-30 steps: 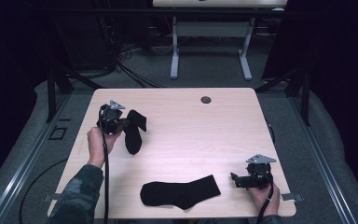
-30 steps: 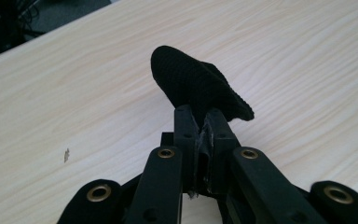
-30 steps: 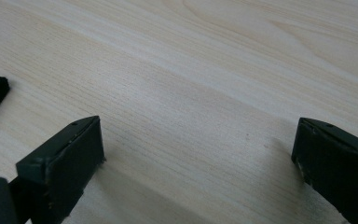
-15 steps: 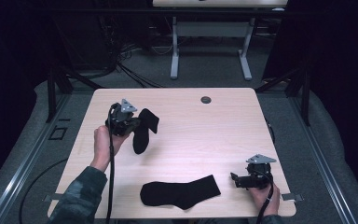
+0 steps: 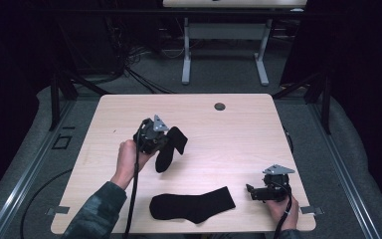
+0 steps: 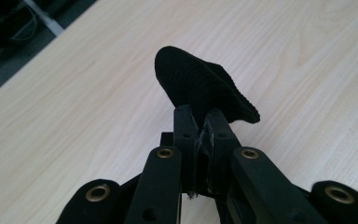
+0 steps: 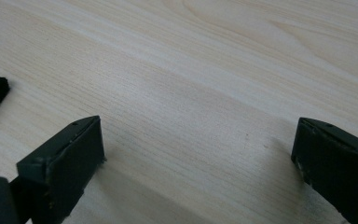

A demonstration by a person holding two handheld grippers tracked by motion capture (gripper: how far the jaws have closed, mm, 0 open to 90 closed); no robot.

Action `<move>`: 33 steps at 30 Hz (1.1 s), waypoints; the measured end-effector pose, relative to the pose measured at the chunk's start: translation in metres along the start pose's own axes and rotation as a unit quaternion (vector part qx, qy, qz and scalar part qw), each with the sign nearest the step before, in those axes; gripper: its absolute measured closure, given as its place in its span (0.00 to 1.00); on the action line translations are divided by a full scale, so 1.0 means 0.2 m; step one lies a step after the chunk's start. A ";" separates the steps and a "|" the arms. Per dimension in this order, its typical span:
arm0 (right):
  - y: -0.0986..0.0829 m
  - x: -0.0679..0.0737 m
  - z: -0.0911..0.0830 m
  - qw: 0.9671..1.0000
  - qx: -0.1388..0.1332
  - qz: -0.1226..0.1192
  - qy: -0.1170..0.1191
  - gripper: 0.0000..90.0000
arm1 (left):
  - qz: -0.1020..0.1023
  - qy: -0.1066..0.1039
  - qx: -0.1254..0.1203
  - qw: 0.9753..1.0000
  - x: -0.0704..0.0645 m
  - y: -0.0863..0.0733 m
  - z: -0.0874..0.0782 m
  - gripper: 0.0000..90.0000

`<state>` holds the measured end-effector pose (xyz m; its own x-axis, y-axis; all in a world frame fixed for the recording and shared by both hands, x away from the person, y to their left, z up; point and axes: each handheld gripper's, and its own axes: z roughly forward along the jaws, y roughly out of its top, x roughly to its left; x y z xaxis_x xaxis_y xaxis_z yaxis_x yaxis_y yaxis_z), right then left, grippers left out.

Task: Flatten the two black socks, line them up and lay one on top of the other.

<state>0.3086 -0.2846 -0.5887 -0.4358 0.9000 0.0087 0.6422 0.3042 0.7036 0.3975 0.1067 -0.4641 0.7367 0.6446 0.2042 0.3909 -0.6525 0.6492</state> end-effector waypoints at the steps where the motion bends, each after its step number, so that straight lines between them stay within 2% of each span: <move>1: 0.00 0.00 0.00 1.000 0.001 -0.001 0.000 0.02 | 0.004 -0.006 0.004 1.000 -0.02 0.00 0.02 0.95; 7: 0.00 0.00 0.00 1.000 0.001 -0.001 0.000 0.02 | 0.021 -0.041 0.021 0.999 -0.14 -0.01 0.14 0.94; 14: 0.00 0.00 0.00 1.000 0.001 -0.001 0.000 0.02 | 0.029 -0.089 0.043 0.995 -0.26 -0.04 0.28 0.91; 16: 0.00 0.00 0.00 1.000 0.001 -0.001 0.000 0.02 | 0.024 -0.097 0.049 0.994 -0.28 -0.05 0.31 0.85; 18: 0.00 0.00 0.00 1.000 0.002 -0.001 0.000 0.02 | 0.017 -0.121 0.046 0.991 -0.28 -0.07 0.32 0.74; 19: 0.00 0.00 0.00 1.000 0.001 0.000 0.000 0.02 | 0.012 -0.117 0.045 0.992 -0.28 -0.08 0.31 0.66; 20: 0.00 0.00 0.00 1.000 0.003 0.000 0.000 0.02 | 0.003 -0.120 0.041 0.992 -0.28 -0.08 0.30 0.56; 24: 0.01 -0.01 0.00 1.000 0.009 0.003 0.014 0.02 | -0.015 -0.124 0.010 0.992 -0.24 -0.12 0.21 0.37; 26: 0.03 -0.03 -0.01 1.000 0.013 0.014 0.023 0.08 | -0.024 -0.119 0.001 0.993 -0.21 -0.15 0.16 0.32; 28: 0.05 -0.05 -0.03 0.998 0.008 0.033 0.044 0.11 | -0.034 -0.113 -0.006 0.993 -0.16 -0.18 0.10 0.31; 31: 0.12 -0.04 -0.06 0.997 0.000 0.040 0.061 0.17 | -0.051 -0.103 0.000 0.993 -0.10 -0.25 0.06 0.30; 33: 0.18 -0.01 -0.06 0.997 0.001 0.028 0.070 0.21 | -0.060 -0.100 0.008 0.993 -0.07 -0.29 0.06 0.29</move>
<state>0.3249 -0.2797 -0.5547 -0.4834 0.8629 0.1474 0.6691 0.2556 0.6978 0.3713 0.1314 -0.5136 0.7782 0.6275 -0.0250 0.4909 -0.5831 0.6473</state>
